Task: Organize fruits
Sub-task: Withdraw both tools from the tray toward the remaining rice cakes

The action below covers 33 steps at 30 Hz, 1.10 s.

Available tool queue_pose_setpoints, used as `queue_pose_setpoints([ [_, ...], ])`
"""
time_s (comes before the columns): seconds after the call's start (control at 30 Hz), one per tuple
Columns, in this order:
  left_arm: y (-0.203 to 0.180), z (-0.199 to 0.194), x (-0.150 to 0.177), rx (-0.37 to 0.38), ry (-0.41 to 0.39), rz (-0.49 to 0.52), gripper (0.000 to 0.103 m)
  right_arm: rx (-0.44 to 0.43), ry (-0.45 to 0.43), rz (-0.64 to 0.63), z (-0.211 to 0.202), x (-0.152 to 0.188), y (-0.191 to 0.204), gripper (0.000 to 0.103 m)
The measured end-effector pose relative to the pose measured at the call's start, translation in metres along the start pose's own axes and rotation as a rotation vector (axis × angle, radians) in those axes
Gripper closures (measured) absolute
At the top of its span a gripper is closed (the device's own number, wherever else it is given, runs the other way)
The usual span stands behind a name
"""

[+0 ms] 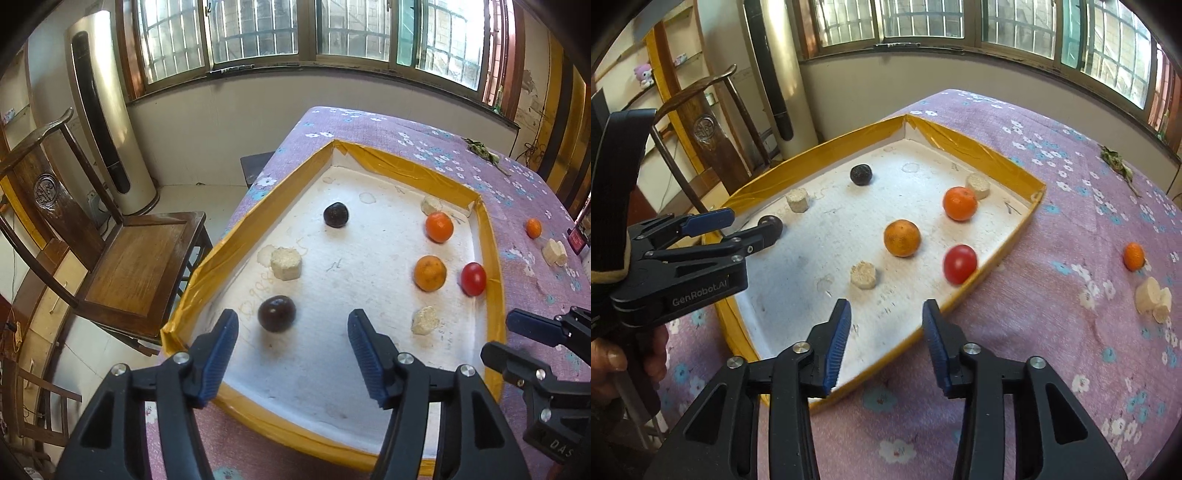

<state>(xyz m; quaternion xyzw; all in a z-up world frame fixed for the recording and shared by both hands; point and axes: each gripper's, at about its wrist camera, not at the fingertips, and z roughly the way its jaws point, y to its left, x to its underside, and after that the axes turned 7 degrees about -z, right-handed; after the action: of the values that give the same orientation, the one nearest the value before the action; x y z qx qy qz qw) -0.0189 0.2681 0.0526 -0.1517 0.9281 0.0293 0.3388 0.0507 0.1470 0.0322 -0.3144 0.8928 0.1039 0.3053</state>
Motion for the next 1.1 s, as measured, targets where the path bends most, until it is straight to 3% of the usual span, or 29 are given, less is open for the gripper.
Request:
queue_pose_setpoints([
  [0.07,-0.006,-0.003,0.001,0.004,-0.004,0.000,0.037,0.010,-0.006,0.011,-0.006,0.007,-0.004,0.048],
  [0.13,-0.013,-0.007,0.000,0.008,-0.009,0.003,0.036,0.024,-0.010,0.028,-0.012,0.015,-0.011,0.046],
  [0.73,-0.140,-0.034,0.013,0.144,-0.022,0.165,0.029,0.135,-0.011,0.242,-0.066,0.085,-0.112,0.046],
  [1.1,-0.199,-0.033,0.025,0.173,0.019,0.225,0.029,0.268,-0.052,0.411,-0.098,0.114,-0.235,0.045],
])
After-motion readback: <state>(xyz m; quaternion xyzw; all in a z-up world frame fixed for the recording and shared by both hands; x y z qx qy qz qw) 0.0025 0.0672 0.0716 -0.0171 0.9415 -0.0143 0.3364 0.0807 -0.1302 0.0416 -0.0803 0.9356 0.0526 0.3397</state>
